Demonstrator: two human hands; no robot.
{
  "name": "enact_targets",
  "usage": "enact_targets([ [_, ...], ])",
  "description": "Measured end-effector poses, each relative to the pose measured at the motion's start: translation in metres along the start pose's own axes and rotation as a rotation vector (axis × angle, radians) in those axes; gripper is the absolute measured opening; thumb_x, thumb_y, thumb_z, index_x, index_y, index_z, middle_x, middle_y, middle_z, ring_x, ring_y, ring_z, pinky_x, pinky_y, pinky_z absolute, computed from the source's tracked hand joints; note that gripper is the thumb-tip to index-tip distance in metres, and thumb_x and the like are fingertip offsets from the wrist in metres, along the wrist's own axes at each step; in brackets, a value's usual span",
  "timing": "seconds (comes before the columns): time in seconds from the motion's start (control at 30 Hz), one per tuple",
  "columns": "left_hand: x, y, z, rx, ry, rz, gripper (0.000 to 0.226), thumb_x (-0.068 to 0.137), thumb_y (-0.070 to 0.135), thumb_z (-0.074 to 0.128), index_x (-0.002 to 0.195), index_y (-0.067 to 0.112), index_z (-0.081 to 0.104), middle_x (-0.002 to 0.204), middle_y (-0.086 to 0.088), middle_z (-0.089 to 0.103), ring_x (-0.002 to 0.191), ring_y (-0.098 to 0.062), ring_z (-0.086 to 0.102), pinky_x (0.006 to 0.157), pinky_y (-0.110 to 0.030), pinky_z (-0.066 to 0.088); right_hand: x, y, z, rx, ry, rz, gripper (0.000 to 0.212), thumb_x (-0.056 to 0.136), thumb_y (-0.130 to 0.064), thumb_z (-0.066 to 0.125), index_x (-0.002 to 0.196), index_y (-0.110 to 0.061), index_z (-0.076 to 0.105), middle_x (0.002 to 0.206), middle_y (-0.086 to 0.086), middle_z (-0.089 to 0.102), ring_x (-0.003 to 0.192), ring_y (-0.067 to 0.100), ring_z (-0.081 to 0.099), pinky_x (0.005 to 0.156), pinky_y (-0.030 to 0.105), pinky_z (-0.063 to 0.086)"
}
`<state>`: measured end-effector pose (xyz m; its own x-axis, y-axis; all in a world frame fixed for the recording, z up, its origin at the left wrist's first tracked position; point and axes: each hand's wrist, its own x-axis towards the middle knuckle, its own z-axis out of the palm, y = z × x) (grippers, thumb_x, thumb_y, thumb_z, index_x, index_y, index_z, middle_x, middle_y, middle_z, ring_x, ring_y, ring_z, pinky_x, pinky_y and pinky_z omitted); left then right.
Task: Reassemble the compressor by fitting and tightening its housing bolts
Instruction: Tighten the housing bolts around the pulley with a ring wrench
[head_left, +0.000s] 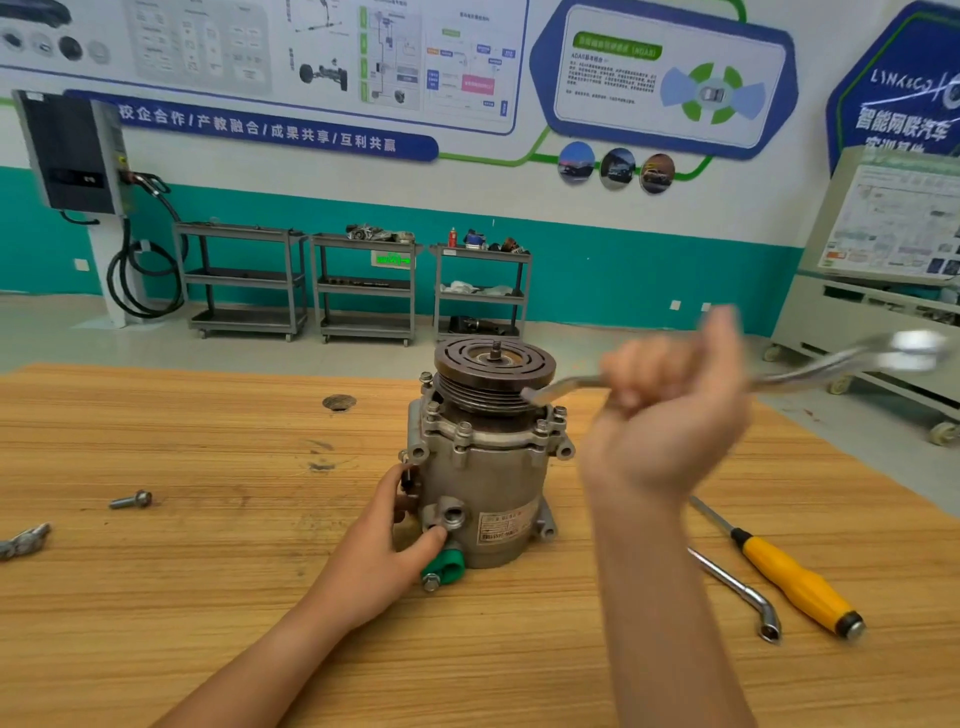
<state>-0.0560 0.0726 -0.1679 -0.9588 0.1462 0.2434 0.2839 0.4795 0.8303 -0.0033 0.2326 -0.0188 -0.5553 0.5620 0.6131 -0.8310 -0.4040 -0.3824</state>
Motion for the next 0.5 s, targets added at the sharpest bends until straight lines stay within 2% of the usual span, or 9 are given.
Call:
enact_targets([
  [0.1,0.001,0.001,0.000,-0.013,-0.010,-0.006,0.080,0.085,0.038,0.064,0.145,0.038,0.012,0.120,0.014,0.044,0.110,-0.003,0.044,0.093,-0.023,0.038,0.045,-0.017,-0.019,0.237,0.123,0.188,0.059,0.098,-0.029,0.033,0.039,-0.024,0.030,0.037,-0.009,0.019,0.035,0.009,0.013,0.039,0.019,0.020],
  [0.2,0.001,0.000,0.000,-0.009,-0.003,-0.018,0.081,0.085,0.039,0.064,0.146,0.037,0.011,0.118,0.016,0.044,0.110,-0.003,0.044,0.093,-0.023,0.038,0.060,0.003,-0.038,0.214,0.253,0.426,0.057,0.097,-0.026,0.032,0.040,-0.021,0.026,0.038,-0.007,0.016,0.033,0.009,0.012,0.036,0.018,0.014],
  [0.3,0.001,0.000,0.000,-0.007,-0.009,-0.021,0.081,0.084,0.040,0.064,0.145,0.039,0.010,0.117,0.018,0.044,0.108,-0.001,0.044,0.091,-0.021,0.037,0.067,0.022,-0.049,0.288,0.345,0.566,0.056,0.095,-0.024,0.033,0.040,-0.020,0.027,0.037,-0.007,0.016,0.029,0.009,0.013,0.033,0.015,0.014],
  [0.5,0.001,-0.001,0.000,-0.011,-0.010,-0.030,0.078,0.084,0.041,0.064,0.138,0.047,0.008,0.116,0.020,0.043,0.107,0.001,0.042,0.088,-0.018,0.034,0.074,0.038,-0.054,0.308,0.259,0.632,0.060,0.094,-0.022,0.031,0.035,-0.020,0.030,0.034,-0.008,0.018,0.027,0.008,0.015,0.032,0.015,0.016],
])
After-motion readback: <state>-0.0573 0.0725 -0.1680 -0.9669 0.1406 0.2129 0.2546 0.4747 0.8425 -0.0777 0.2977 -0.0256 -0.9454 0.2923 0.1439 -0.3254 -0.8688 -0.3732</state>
